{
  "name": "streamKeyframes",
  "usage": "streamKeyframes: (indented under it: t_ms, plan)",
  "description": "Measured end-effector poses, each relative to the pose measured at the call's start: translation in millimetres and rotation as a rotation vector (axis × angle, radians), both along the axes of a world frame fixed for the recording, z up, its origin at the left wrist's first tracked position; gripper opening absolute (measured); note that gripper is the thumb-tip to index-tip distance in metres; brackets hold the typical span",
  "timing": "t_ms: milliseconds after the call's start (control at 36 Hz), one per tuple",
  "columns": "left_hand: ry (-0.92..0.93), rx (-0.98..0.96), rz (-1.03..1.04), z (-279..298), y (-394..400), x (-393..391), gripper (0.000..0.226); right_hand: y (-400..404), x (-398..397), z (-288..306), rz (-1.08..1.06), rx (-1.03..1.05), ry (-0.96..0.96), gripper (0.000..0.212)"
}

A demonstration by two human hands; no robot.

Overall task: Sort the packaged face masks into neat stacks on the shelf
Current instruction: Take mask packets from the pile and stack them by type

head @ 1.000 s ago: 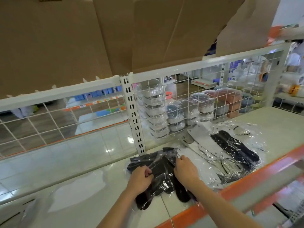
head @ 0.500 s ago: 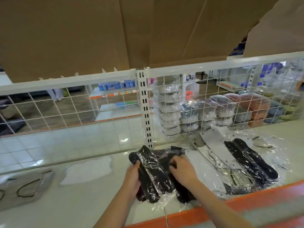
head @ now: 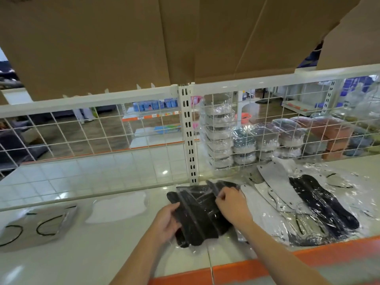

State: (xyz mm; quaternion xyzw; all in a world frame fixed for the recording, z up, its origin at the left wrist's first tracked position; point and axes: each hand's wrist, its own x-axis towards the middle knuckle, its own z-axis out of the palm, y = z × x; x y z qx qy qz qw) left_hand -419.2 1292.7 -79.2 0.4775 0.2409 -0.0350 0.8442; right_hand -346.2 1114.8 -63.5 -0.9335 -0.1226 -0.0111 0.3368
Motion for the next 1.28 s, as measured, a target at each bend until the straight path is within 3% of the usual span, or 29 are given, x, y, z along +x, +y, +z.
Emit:
streamKeyframes:
  t_ms: [111,194,250,361,472,556,639,694,833,944,1111,1278]
  plan:
    - [-0.055,-0.039,0.05,-0.5,-5.8,1.7,0.039,24.9,-14.4,14.2,0.212,0.259,0.187,0.012]
    - [-0.064,-0.059,0.003,0.4,-7.6,1.8,0.048,37.6,-22.1,11.6,0.45,0.423,0.444,0.02]
    - [-0.053,-0.052,-0.009,0.9,-6.3,1.2,0.044,39.4,-22.1,9.0,0.482,0.455,0.481,0.018]
    - [-0.059,0.099,0.033,-1.3,3.8,0.2,0.027,33.1,-11.7,3.0,0.365,0.495,0.424,0.022]
    - [-0.061,0.182,0.044,-0.4,8.6,-3.5,0.024,21.6,-4.7,-2.5,0.235,0.376,0.283,0.018]
    - [-0.07,0.199,0.068,-0.4,9.9,-3.8,0.023,18.7,-5.4,-3.8,0.149,0.354,0.283,0.022]
    - [-0.115,0.167,0.059,2.4,7.5,-4.5,0.027,19.7,-7.2,-7.9,0.157,0.352,0.445,0.035]
    - [-0.106,0.166,0.052,3.8,5.3,-4.1,0.028,20.2,-7.7,-13.8,0.192,0.327,0.494,0.032]
    - [-0.069,0.067,0.006,6.9,-2.6,-6.5,0.033,16.7,-7.4,-16.3,0.096,0.416,0.446,0.021]
    - [-0.037,-0.071,0.028,8.8,-1.6,-9.6,0.038,10.2,-1.2,-14.4,-0.043,0.373,0.295,0.012]
    - [-0.025,-0.046,-0.014,12.2,4.9,-13.9,0.05,-1.5,8.2,-18.6,-0.154,0.703,0.441,0.008]
    - [-0.084,-0.104,-0.102,14.6,4.5,-14.8,0.058,-2.9,1.4,-8.6,-0.051,0.884,0.573,0.006]
